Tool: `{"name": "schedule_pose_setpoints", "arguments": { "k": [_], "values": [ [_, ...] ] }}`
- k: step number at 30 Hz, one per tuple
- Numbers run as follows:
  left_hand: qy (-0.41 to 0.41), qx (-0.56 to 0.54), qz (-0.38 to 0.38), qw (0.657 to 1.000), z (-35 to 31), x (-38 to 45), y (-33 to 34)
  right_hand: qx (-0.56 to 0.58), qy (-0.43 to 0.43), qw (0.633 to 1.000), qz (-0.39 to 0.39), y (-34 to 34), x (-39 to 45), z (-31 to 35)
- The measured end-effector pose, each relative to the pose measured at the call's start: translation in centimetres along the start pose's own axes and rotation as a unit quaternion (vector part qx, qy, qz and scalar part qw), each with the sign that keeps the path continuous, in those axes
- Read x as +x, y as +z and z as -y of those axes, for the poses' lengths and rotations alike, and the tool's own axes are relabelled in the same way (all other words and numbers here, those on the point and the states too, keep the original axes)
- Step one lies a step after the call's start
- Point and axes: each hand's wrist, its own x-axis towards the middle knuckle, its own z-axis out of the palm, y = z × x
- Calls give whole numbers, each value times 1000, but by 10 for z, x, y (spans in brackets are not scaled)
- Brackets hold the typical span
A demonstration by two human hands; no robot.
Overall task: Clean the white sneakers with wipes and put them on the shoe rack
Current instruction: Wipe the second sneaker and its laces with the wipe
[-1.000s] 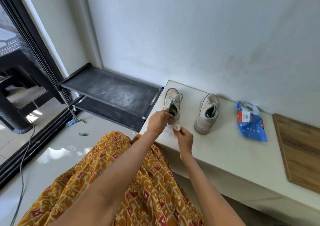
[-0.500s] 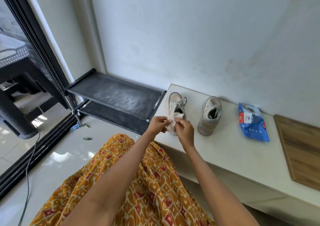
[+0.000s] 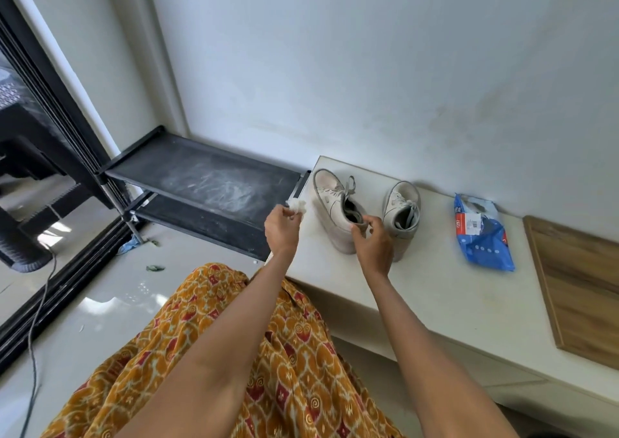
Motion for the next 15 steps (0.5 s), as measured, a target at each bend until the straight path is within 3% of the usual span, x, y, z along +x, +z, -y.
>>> {"name": "schedule_pose_setpoints", "arguments": {
  "k": [8, 13, 15],
  "values": [
    [30, -17, 10, 999, -44, 20, 49, 13, -4, 999, -38, 11, 0, -7],
    [90, 80, 100, 988, -50, 27, 73, -15, 22, 999, -41, 14, 6, 0],
    [114, 64, 108, 986, -40, 14, 78, -16, 12, 998, -53, 16, 6, 0]
  ]
}}
